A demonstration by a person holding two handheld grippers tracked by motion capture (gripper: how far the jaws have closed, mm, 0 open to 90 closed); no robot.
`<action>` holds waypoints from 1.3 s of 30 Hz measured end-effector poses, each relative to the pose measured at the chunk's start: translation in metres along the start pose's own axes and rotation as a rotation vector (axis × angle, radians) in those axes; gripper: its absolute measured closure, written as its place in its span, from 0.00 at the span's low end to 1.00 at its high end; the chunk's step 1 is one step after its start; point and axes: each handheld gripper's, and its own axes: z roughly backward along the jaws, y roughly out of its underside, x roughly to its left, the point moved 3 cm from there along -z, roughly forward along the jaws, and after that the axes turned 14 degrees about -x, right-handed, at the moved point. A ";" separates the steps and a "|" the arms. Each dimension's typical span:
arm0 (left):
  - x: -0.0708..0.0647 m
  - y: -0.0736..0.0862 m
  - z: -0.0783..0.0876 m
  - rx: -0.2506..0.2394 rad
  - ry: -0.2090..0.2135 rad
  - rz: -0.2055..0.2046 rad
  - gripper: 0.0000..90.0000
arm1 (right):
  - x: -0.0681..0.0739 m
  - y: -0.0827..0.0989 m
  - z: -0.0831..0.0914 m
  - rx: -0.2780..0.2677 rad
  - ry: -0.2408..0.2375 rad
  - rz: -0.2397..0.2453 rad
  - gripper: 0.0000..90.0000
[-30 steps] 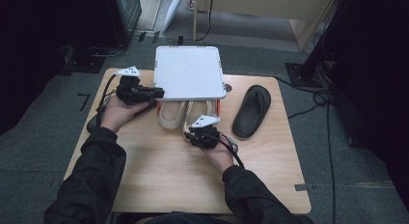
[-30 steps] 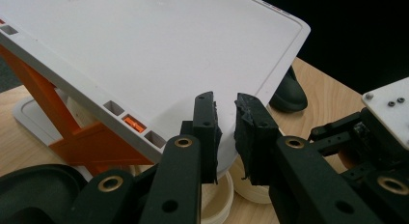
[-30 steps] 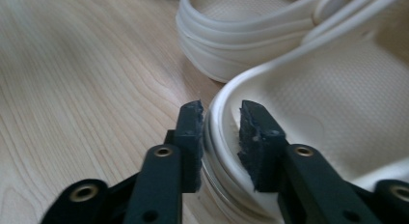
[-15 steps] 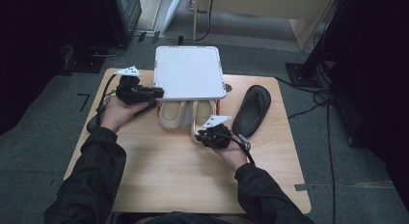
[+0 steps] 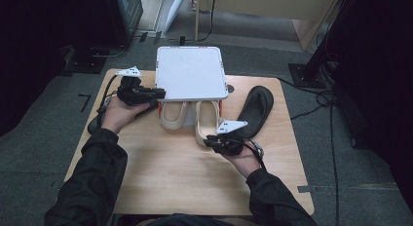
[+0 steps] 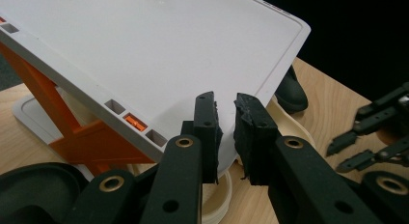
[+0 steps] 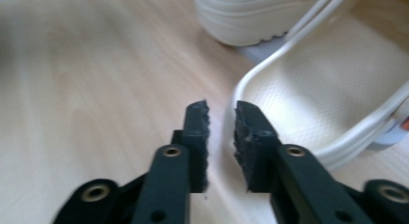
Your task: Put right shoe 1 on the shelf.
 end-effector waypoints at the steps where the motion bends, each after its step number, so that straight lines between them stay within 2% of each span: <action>1: 0.000 0.000 0.000 0.000 0.000 0.000 0.89 | 0.002 0.002 0.004 -0.001 -0.015 0.000 0.87; 4: 0.000 0.000 0.000 0.001 -0.002 -0.001 0.89 | 0.006 0.014 0.005 0.035 -0.029 -0.013 0.89; 8: 0.000 0.000 0.000 0.001 -0.001 -0.001 0.89 | 0.002 0.031 -0.007 0.112 -0.016 -0.019 0.90; 11: 0.000 0.000 0.000 -0.001 0.002 0.001 0.89 | -0.004 0.036 -0.017 0.130 0.014 -0.004 0.91; 12: 0.000 0.000 0.000 -0.001 0.003 0.002 0.89 | -0.005 0.036 -0.019 0.131 0.011 -0.011 0.93; 13: 0.000 0.000 0.000 -0.001 0.003 0.001 0.89 | -0.006 0.034 -0.019 0.119 0.007 -0.018 0.93; 17: 0.000 0.000 0.000 0.000 0.001 -0.001 0.89 | -0.004 0.024 -0.022 0.089 0.050 0.034 0.93; 23: 0.000 0.000 0.000 -0.001 -0.001 -0.001 0.89 | -0.006 0.021 -0.030 0.091 0.065 0.062 0.93; 39: 0.001 0.000 -0.001 -0.005 -0.003 0.010 0.89 | -0.010 0.006 -0.039 0.025 0.105 0.065 0.93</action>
